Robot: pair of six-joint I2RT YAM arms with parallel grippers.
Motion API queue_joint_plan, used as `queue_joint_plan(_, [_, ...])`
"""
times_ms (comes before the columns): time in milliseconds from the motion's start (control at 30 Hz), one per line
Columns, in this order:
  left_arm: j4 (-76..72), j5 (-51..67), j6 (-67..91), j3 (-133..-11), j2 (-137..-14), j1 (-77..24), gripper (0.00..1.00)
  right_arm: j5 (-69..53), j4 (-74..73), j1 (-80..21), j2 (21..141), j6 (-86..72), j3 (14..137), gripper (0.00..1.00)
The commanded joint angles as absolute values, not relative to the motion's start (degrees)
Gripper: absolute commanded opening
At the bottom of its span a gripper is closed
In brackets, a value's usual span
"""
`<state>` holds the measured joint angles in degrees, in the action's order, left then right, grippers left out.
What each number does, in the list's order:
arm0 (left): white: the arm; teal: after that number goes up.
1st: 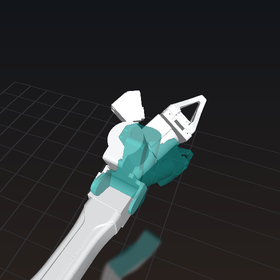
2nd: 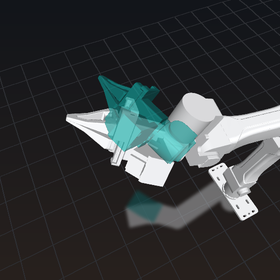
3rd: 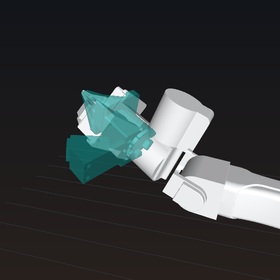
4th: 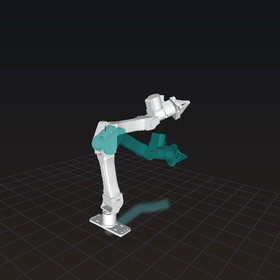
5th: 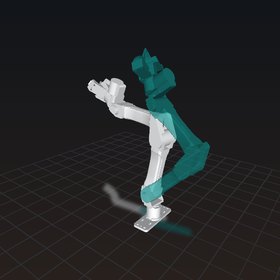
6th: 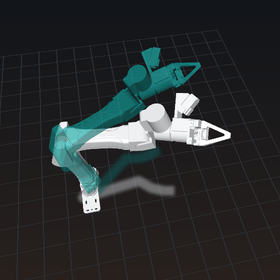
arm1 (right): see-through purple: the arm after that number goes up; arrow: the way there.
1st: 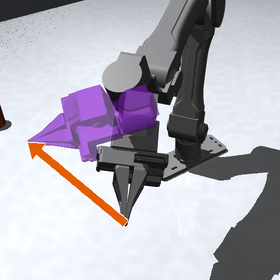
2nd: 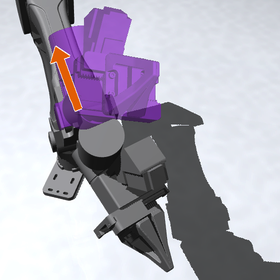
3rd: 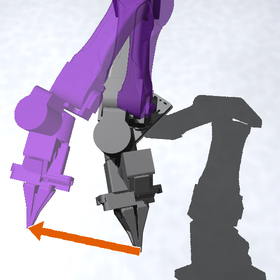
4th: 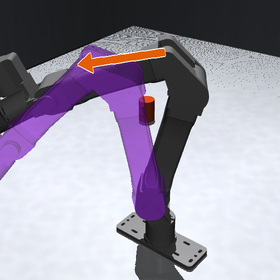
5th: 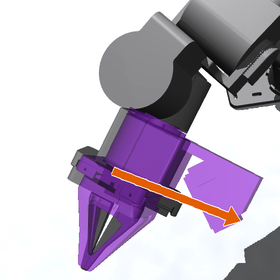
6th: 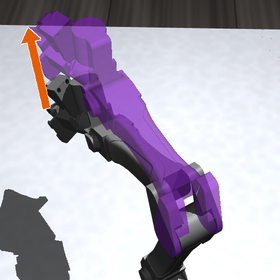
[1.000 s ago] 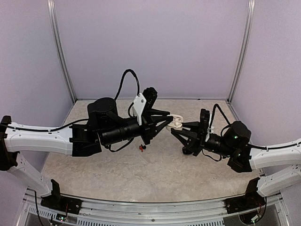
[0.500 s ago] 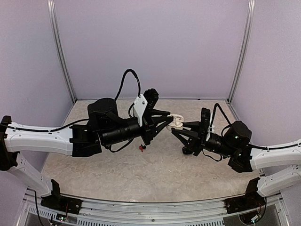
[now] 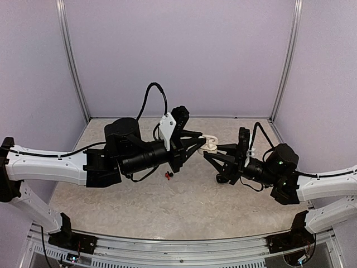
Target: Insert the wireless bluetooth earbuds into the charging case
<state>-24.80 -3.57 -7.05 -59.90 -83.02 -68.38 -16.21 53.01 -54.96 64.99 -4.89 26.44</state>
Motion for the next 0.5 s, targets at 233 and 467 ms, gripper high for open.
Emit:
queue_joint_plan(233, [-22.0,-5.8,-5.9,-59.3,-84.7,-69.1,0.14,-14.9,58.3,-55.4,62.6,-3.8,28.7,0.00])
queue_joint_plan(467, [-21.6,-6.2,-6.0,-59.2,-85.0,-69.1,0.16,-14.8,59.4,-55.4,62.8,-3.5,28.9,0.00])
